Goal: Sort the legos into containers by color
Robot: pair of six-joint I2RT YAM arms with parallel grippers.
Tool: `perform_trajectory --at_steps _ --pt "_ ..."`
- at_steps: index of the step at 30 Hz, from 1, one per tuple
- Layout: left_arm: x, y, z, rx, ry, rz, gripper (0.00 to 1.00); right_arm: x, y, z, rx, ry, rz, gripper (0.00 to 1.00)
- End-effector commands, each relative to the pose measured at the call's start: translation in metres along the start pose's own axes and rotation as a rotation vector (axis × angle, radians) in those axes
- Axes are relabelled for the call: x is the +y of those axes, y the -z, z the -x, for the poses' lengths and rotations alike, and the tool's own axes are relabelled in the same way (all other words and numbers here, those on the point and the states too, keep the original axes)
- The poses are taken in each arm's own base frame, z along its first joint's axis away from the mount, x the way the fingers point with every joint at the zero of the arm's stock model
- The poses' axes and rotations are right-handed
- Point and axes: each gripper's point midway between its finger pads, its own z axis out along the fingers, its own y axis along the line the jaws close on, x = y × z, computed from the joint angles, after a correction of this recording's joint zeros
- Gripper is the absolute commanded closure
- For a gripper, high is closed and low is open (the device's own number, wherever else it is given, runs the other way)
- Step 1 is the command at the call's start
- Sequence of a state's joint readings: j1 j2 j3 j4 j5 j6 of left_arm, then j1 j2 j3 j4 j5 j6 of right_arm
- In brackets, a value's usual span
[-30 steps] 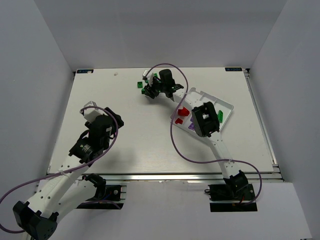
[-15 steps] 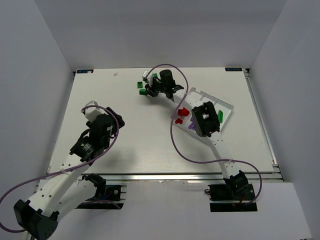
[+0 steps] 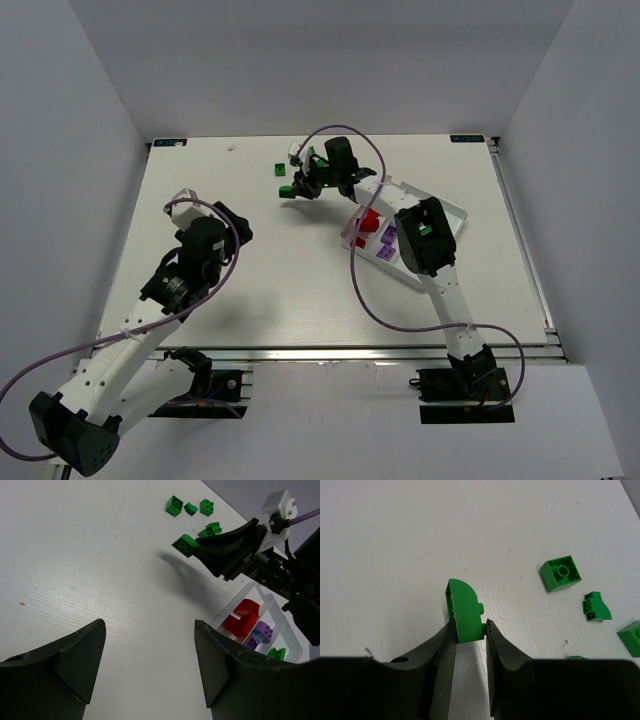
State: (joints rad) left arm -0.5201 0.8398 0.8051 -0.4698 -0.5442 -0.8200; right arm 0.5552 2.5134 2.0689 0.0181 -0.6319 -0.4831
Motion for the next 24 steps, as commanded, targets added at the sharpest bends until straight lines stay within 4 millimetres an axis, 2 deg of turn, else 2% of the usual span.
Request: perform_trajectory --at_steps 1,3,4,5,7,8,9,10,11,12,13,14,15,16,17,18,19,21,22,24 --pt "-0.032 0.000 0.020 -0.019 0.022 -0.093 0.19 -0.004 0.045 0.088 -0.121 0.052 -0.004 0.96" --pt "-0.041 -0.002 0.022 -0.010 0.025 -0.117 0.19 0.001 0.066 0.106 -0.131 0.044 -0.002 0.98" --pt "-0.051 -0.005 0.021 0.010 0.029 -0.146 0.19 0.000 0.082 0.120 -0.138 0.043 -0.015 0.98" --pt "-0.055 -0.007 0.020 0.023 0.028 -0.159 0.19 0.006 0.089 0.113 -0.112 0.010 -0.003 0.99" --pt "-0.066 -0.011 0.018 0.050 0.032 -0.187 0.20 0.003 0.108 0.116 -0.099 -0.011 -0.021 1.00" --pt "-0.074 -0.016 0.015 0.086 0.034 -0.213 0.20 0.004 0.124 0.130 -0.110 -0.007 -0.034 1.00" --pt "-0.080 -0.019 0.015 0.100 0.040 -0.229 0.20 0.003 0.135 0.118 -0.084 -0.050 -0.041 1.00" --pt "-0.087 -0.021 0.017 0.108 0.046 -0.255 0.21 0.004 0.153 0.131 -0.099 -0.040 -0.058 1.00" --pt "-0.095 -0.028 0.017 0.142 0.053 -0.282 0.22 0.005 0.163 0.132 -0.099 -0.047 -0.068 1.00" --pt "-0.100 -0.032 0.018 0.160 0.059 -0.298 0.24 0.005 0.174 0.116 -0.077 -0.083 -0.081 1.00" --pt "-0.105 -0.037 0.021 0.174 0.068 -0.319 0.26 0.005 0.185 0.116 -0.076 -0.089 -0.090 1.00" --pt "-0.105 -0.047 0.027 0.182 0.084 -0.322 0.28 0.008 0.202 0.131 -0.094 -0.071 -0.106 1.00" --pt "-0.121 -0.054 0.020 0.261 0.098 -0.386 0.33 0.009 0.212 0.130 -0.093 -0.081 -0.115 1.00" --pt "-0.129 -0.062 0.023 0.275 0.117 -0.419 0.36 0.008 0.224 0.120 -0.080 -0.110 -0.131 1.00" --pt "-0.136 -0.067 0.023 0.322 0.146 -0.465 0.43 0.012 0.239 0.131 -0.098 -0.099 -0.142 1.00" --pt "-0.142 -0.086 0.016 0.360 0.160 -0.475 0.47 0.008 0.252 0.128 -0.097 -0.112 -0.165 1.00" --pt "-0.150 -0.098 0.022 0.343 0.177 -0.512 0.50 0.014 0.263 0.130 -0.102 -0.120 -0.174 1.00" --pt "-0.161 -0.116 0.020 0.371 0.226 -0.552 0.54 0.014 0.279 0.127 -0.108 -0.135 -0.194 1.00" --pt "-0.168 -0.141 0.019 0.358 0.239 -0.570 0.56 0.020 0.288 0.128 -0.115 -0.139 -0.202 1.00" --pt "-0.175 -0.167 0.015 0.371 0.265 -0.581 0.63 0.021 0.300 0.127 -0.122 -0.148 -0.220 1.00"
